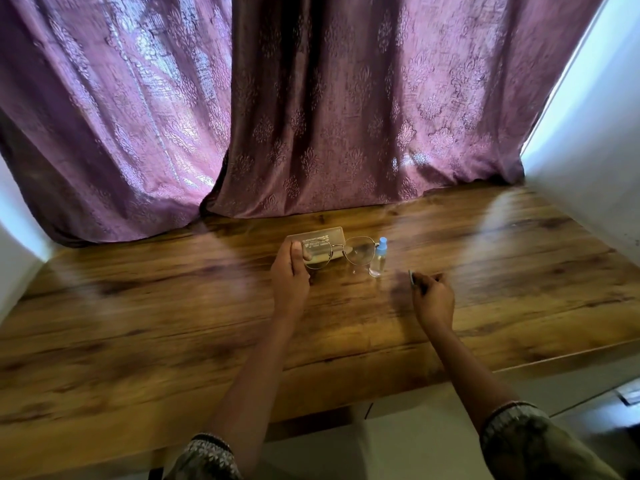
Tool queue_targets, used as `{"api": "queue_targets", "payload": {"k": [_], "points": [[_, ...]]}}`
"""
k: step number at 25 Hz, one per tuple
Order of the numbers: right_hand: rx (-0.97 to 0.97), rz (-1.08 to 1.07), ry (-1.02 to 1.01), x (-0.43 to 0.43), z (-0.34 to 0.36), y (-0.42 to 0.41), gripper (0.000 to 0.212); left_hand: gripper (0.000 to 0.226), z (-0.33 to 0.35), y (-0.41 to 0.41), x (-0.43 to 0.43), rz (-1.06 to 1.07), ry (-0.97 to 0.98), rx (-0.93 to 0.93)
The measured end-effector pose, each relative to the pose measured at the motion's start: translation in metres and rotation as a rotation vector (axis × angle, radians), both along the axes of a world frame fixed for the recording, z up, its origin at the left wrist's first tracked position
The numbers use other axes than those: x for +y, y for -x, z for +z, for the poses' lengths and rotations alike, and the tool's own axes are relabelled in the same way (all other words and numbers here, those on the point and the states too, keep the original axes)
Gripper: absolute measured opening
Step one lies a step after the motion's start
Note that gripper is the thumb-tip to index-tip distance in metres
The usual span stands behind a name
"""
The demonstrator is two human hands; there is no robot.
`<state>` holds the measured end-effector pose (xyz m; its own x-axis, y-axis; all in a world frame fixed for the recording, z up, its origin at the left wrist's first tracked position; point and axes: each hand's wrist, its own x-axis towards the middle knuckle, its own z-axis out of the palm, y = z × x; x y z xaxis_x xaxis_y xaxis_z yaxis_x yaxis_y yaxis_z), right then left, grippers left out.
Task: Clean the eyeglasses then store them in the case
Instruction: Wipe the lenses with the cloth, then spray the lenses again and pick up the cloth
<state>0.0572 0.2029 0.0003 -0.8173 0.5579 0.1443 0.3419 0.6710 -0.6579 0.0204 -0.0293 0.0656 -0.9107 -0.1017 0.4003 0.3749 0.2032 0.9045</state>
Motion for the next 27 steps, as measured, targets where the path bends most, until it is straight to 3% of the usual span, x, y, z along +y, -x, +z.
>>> {"api": "queue_targets", "payload": {"k": [7,10,14,20,27], "points": [[-0.223,-0.018,-0.077,0.001,-0.019,-0.007,0.03,0.029,-0.003,0.004,-0.006,-0.016,-0.026,0.005],[-0.078,-0.065,-0.084,-0.003,-0.015,-0.007,0.035,0.033,-0.005,0.005,-0.005,-0.034,-0.05,-0.006],[0.305,0.085,0.374,-0.016,-0.003,-0.004,0.029,0.035,-0.004,0.01,-0.006,-0.097,-0.142,-0.053],[0.209,0.407,1.011,-0.05,0.034,-0.003,0.041,0.041,-0.003,0.017,-0.015,-0.298,-0.327,-0.122],[0.346,0.468,1.095,-0.035,0.065,-0.02,0.036,0.041,-0.01,0.017,-0.029,-0.381,-0.402,-0.203]]}}
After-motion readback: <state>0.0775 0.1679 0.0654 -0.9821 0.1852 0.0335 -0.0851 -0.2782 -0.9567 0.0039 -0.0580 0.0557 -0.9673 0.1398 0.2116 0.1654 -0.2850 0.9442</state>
